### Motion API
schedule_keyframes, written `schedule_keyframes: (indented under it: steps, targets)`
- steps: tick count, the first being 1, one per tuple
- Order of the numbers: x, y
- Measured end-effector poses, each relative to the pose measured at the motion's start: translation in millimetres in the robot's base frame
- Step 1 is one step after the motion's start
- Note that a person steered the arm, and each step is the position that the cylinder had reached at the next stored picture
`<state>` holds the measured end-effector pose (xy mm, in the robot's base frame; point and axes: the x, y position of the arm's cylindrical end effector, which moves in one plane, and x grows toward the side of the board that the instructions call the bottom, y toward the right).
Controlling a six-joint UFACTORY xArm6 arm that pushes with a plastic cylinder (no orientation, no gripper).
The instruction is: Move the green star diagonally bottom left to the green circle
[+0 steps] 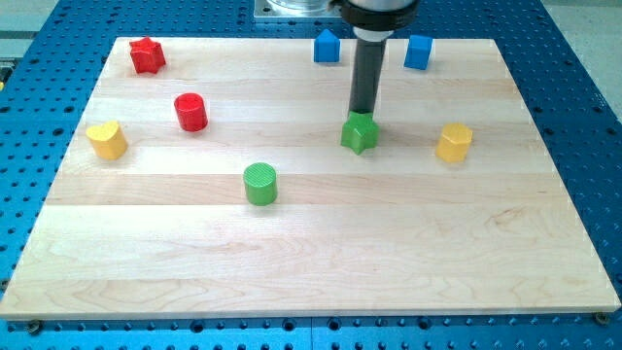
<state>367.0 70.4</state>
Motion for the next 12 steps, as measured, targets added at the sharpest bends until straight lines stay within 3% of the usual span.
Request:
schedule_keyframes:
  steps: [1, 3, 5, 9, 12]
  targets:
    - [-2, 37]
    - [38, -31]
    - [79, -33]
    - [177, -271]
    - [184, -231]
